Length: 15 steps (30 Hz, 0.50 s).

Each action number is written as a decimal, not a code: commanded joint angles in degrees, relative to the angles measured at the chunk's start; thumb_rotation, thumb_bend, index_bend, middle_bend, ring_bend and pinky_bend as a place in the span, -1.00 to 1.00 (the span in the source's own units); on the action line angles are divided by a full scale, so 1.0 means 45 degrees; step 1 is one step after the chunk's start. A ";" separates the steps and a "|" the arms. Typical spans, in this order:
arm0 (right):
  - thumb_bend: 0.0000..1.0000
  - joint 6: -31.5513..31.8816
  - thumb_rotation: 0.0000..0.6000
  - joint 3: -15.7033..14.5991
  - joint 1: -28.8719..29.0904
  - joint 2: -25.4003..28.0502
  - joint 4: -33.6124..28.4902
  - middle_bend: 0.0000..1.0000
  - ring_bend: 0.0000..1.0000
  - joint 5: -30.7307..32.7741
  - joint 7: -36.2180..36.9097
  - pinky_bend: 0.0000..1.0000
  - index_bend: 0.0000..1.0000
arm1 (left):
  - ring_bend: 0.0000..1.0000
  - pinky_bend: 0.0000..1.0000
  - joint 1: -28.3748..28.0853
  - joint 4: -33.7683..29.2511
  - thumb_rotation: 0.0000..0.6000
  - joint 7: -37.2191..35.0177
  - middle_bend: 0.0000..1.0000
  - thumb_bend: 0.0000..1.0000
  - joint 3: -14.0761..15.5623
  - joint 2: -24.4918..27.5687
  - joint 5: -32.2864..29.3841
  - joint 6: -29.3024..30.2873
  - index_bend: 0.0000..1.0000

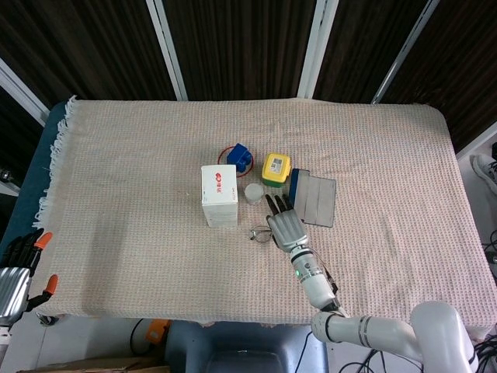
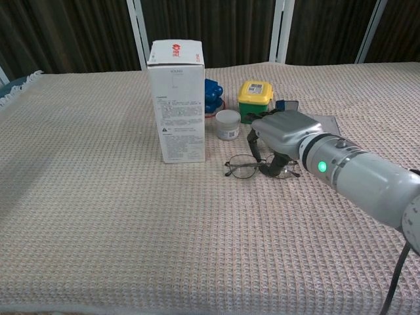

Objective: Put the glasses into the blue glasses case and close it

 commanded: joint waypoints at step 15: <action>0.15 0.0177 1.00 -0.0174 0.0172 -0.0036 -0.0113 -0.74 -1.00 0.0365 -0.0261 -1.00 0.42 | -1.00 -0.98 0.0034 0.0018 1.00 -0.0054 -1.00 -0.18 0.0038 0.0032 0.0057 0.0035 -1.00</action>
